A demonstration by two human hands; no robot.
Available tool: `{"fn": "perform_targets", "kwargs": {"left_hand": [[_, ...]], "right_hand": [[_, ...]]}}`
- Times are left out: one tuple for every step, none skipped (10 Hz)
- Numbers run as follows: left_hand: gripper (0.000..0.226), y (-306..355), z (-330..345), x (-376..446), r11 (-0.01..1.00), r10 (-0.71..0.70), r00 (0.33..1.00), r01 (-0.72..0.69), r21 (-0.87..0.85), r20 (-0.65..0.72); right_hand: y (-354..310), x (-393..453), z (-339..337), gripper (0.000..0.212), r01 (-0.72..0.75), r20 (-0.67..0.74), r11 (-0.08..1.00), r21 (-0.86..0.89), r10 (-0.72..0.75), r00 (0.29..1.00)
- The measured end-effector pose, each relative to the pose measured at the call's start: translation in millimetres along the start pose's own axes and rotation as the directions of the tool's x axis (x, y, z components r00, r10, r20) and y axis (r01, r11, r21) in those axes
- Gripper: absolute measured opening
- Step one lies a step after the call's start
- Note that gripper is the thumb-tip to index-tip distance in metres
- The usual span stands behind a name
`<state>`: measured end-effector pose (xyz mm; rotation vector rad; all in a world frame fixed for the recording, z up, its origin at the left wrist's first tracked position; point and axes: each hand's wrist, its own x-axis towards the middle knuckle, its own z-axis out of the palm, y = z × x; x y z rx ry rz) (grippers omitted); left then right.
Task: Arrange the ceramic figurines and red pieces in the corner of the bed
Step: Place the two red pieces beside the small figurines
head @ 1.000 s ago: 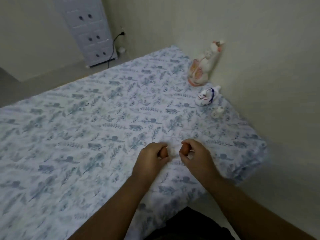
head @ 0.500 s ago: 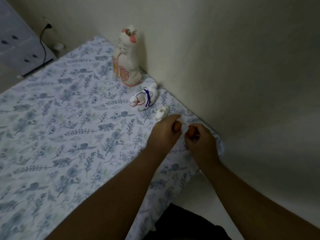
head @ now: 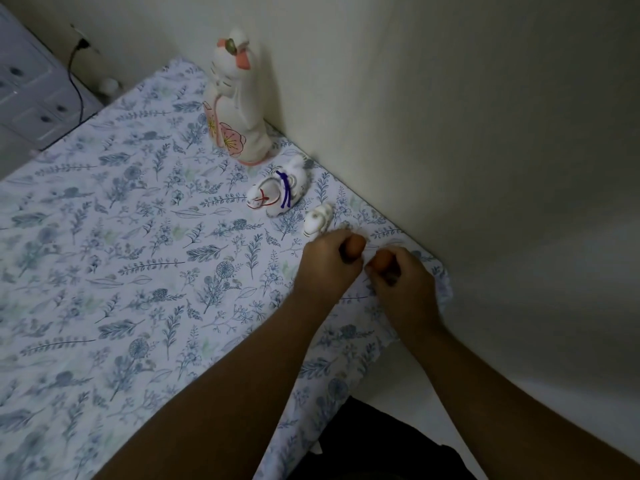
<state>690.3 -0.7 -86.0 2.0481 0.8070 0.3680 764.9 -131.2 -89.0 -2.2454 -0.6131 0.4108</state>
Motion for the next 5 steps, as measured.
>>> {"fn": "perform_targets", "kwargs": {"left_hand": [[0.016, 1, 0, -3, 1.0, -0.001, 1.0, 0.001, -0.015, 0.006], [0.015, 3, -1, -4, 1.0, -0.004, 1.0, 0.004, -0.007, 0.007], [0.017, 1, -1, -3, 1.0, 0.0, 1.0, 0.0, -0.009, 0.012], [0.02, 2, -3, -5, 1.0, 0.018, 0.999, -0.017, -0.019, 0.026], [0.031, 3, -9, -16, 0.999, -0.039, 0.999, 0.04, -0.009, 0.02]], "right_hand": [[-2, -2, 0, 0.012, 0.009, -0.007, 1.0, 0.001, -0.009, 1.0], [-2, -3, 0, 0.012, 0.032, -0.004, 0.999, 0.04, -0.032, 0.999], [-3, -4, 0, 0.012, 0.07, 0.002, 0.997, 0.036, -0.07, 0.998], [-6, -3, -2, 0.015, 0.071, 0.027, 0.997, 0.04, -0.072, 0.997], [-4, -4, -8, 0.056, -0.043, 0.123, 0.999, -0.014, 0.044, 0.991]]}}
